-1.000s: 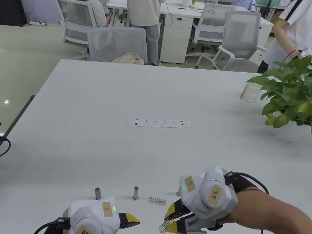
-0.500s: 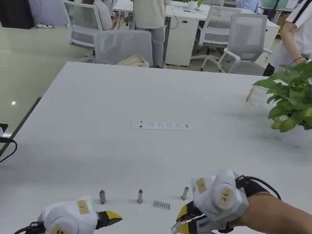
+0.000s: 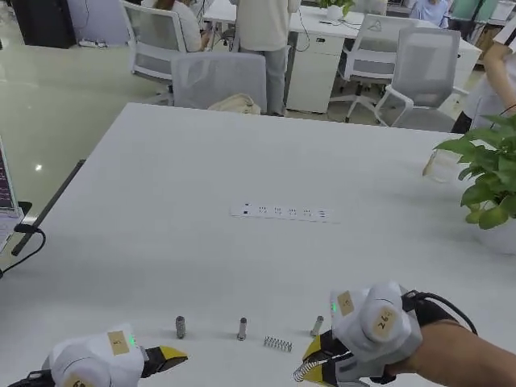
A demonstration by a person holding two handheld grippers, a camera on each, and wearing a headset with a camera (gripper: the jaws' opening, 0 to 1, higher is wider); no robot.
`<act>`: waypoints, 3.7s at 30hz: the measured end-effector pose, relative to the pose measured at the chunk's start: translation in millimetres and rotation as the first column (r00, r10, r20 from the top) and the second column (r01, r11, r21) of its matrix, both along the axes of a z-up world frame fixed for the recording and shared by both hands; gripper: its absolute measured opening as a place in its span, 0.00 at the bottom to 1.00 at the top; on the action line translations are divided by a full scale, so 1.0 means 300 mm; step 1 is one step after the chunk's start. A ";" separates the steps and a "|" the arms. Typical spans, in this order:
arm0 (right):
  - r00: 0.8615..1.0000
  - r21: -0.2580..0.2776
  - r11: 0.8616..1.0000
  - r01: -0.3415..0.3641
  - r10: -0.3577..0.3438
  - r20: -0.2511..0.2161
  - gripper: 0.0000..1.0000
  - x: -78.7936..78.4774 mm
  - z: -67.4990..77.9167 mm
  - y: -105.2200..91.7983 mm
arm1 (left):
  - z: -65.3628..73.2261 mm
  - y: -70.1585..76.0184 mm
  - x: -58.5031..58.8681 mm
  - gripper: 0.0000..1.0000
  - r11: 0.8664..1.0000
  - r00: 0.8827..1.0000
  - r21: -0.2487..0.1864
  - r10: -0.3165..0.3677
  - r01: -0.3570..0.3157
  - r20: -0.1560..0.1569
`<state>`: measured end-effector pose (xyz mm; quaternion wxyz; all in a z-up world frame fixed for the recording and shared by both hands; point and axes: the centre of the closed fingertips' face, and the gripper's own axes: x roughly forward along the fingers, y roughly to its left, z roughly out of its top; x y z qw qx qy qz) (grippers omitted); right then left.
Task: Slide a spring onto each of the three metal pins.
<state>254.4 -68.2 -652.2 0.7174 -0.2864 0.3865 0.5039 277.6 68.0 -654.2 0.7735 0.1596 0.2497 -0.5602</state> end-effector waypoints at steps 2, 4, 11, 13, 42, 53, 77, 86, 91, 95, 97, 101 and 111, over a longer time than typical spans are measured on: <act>1.000 -0.004 1.000 -0.001 0.001 0.001 0.08 0.010 -0.001 -0.004 | 0.000 0.014 0.005 0.30 1.000 1.000 -0.004 0.014 -0.014 -0.001; 1.000 -0.005 1.000 0.002 -0.002 0.002 0.08 0.020 0.001 -0.007 | 0.001 0.024 0.009 0.31 1.000 1.000 -0.008 0.025 -0.025 -0.005; 1.000 -0.011 1.000 0.024 -0.024 0.007 0.08 0.067 0.001 -0.024 | 0.005 0.070 0.014 0.36 0.997 0.998 -0.025 0.069 -0.069 -0.008; 1.000 -0.015 0.999 0.029 -0.028 0.009 0.08 0.078 0.001 -0.026 | 0.003 0.081 0.014 0.38 0.997 0.997 -0.022 0.078 -0.078 -0.005; 0.997 -0.033 0.997 0.073 -0.072 0.032 0.08 0.314 -0.035 0.012 | -0.025 0.203 0.066 0.62 0.971 0.971 -0.024 0.238 -0.238 -0.025; 0.999 -0.060 0.998 0.022 -0.021 0.024 0.09 0.374 -0.084 0.091 | -0.033 0.235 0.072 0.62 0.964 0.964 -0.024 0.263 -0.264 -0.037; 0.999 -0.088 0.995 -0.042 0.041 -0.015 0.09 0.415 -0.177 0.170 | -0.055 0.298 0.080 0.60 0.946 0.944 -0.028 0.320 -0.324 -0.083; 0.998 -0.115 0.991 -0.064 0.062 -0.023 0.09 0.424 -0.208 0.167 | -0.062 0.311 0.077 0.60 0.943 0.940 -0.019 0.328 -0.331 -0.092; 0.997 -0.125 0.989 -0.076 0.073 -0.033 0.09 0.426 -0.223 0.169 | -0.062 0.321 0.075 0.61 0.943 0.939 -0.012 0.331 -0.333 -0.091; 0.996 -0.133 0.987 -0.088 0.084 -0.035 0.09 0.428 -0.235 0.173 | -0.062 0.326 0.077 0.61 0.941 0.937 -0.012 0.336 -0.339 -0.094; 0.995 -0.143 0.985 -0.098 0.093 -0.039 0.09 0.425 -0.244 0.174 | -0.063 0.328 0.078 0.61 0.940 0.937 -0.011 0.337 -0.340 -0.094; 0.994 -0.147 0.983 -0.106 0.100 -0.045 0.09 0.428 -0.261 0.177 | -0.059 0.326 0.080 0.61 0.941 0.938 -0.010 0.335 -0.338 -0.092; 0.991 -0.163 0.979 -0.124 0.115 -0.064 0.09 0.435 -0.301 0.174 | -0.026 0.312 0.093 0.62 0.944 0.942 -0.020 0.327 -0.329 -0.075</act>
